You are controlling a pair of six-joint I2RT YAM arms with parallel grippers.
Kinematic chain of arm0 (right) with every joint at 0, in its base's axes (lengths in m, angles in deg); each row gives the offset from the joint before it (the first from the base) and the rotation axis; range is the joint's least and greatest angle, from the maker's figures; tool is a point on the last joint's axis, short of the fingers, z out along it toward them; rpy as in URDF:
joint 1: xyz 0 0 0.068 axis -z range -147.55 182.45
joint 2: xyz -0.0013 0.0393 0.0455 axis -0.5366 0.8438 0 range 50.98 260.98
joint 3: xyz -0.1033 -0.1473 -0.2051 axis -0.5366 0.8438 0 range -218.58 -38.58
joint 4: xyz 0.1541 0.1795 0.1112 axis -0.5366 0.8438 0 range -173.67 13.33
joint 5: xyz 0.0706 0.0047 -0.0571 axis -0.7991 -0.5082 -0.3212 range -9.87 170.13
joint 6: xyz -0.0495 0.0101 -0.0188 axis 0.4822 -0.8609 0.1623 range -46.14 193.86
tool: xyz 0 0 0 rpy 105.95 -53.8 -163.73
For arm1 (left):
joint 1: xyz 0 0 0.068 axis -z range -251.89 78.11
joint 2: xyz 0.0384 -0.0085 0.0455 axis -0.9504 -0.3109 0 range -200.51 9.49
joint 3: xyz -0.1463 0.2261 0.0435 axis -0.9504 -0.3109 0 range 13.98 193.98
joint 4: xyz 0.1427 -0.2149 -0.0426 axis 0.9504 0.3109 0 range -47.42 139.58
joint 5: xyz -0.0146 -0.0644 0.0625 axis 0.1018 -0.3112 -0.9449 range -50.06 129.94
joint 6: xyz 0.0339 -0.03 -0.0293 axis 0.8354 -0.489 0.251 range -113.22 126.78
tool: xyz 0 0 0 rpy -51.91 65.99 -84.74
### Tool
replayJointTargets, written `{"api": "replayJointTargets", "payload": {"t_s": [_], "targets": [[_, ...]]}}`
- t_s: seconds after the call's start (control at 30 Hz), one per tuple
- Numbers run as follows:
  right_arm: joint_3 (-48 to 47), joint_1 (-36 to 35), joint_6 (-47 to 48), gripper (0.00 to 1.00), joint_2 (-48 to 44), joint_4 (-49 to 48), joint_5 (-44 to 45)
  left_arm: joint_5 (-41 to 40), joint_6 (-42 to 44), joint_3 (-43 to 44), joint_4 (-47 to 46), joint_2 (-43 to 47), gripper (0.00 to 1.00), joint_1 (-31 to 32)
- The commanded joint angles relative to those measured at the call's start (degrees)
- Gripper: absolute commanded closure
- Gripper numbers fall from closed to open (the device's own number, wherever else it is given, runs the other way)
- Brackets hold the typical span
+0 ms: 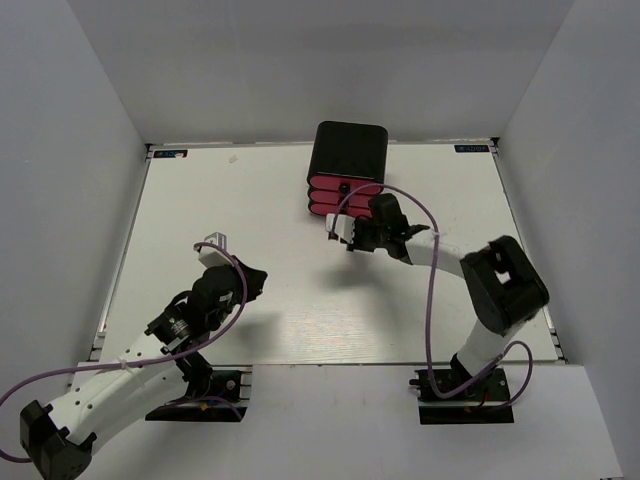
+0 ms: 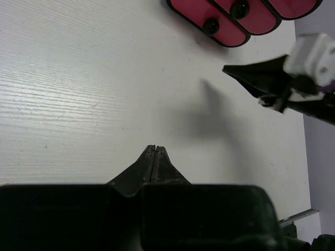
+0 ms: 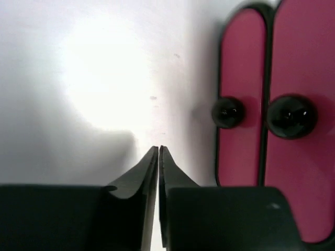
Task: Sort the stationery into containers
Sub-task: Close the drawer in the storage box, then reset both arms
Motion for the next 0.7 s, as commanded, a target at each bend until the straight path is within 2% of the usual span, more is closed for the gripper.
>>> {"api": "replayJointTargets", "payload": {"t_s": [0.0, 0.07, 0.13, 0.17, 0.2, 0.27, 0.3, 0.33, 0.37, 0.4, 0.43, 0.47, 0.53, 0.67], "targets": [[2.5, 0.1, 1.5, 1.00, -7.4, 5.7, -13.6, -0.4, 0.2, -0.8, -0.5, 0.5, 0.94, 0.3], [5.1, 0.1, -1.4, 1.00, -12.0, 6.6, -14.8, -0.4, 0.8, -0.8, -1.3, 1.1, 0.94, 0.3], [7.1, -0.1, -4.3, 1.00, -16.6, 5.9, -13.7, 2.3, 3.6, -0.8, -2.9, 1.1, 0.89, 0.3], [7.9, 0.1, -11.1, 1.00, -17.9, 5.5, -13.1, 3.5, 5.5, -0.8, -5.0, 1.1, 0.86, 0.3], [8.0, 0.3, -13.5, 1.00, -20.2, 4.9, -11.4, 5.8, 8.7, -0.3, -5.7, 1.8, 0.79, 0.3], [8.2, 0.9, -23.4, 0.98, -24.9, 4.8, -6.6, 7.9, 12.1, 0.3, -7.2, 2.3, 0.71, 0.3], [8.1, 1.3, -27.2, 0.91, -25.9, 6.1, -5.8, 7.9, 14.1, 1.0, -7.2, 2.3, 0.66, 0.3], [8.0, 1.6, -29.0, 0.82, -27.2, 6.5, -4.9, 8.4, 15.1, 1.9, -7.2, 2.3, 0.50, 0.3], [8.2, 2.3, -30.6, 0.43, -31.4, 6.6, -4.3, 8.4, 16.1, 2.4, -7.2, 2.3, 0.36, 0.3], [8.2, 2.3, -37.2, 0.10, -33.0, 6.4, -2.6, 7.7, 16.6, 3.2, -5.8, 2.3, 0.21, 0.3], [8.9, 2.1, -38.9, 0.10, -34.5, 5.8, 1.9, 7.7, 17.2, 4.6, -4.8, 2.3, 0.00, 0.3], [9.4, 2.4, -42.3, 0.10, -40.2, 5.3, 3.6, 7.1, 17.2, 5.3, -3.9, 2.3, 0.00, 0.3], [8.6, 2.4, -43.9, 0.10, -45.7, 6.3, 8.0, 6.6, 18.6, 6.7, -1.9, 2.3, 0.00, 0.3], [5.1, 2.1, -44.0, 0.10, -49.8, 15.0, 8.8, 6.0, 18.6, 7.3, -1.3, 3.9, 0.00, 0.3]]}}
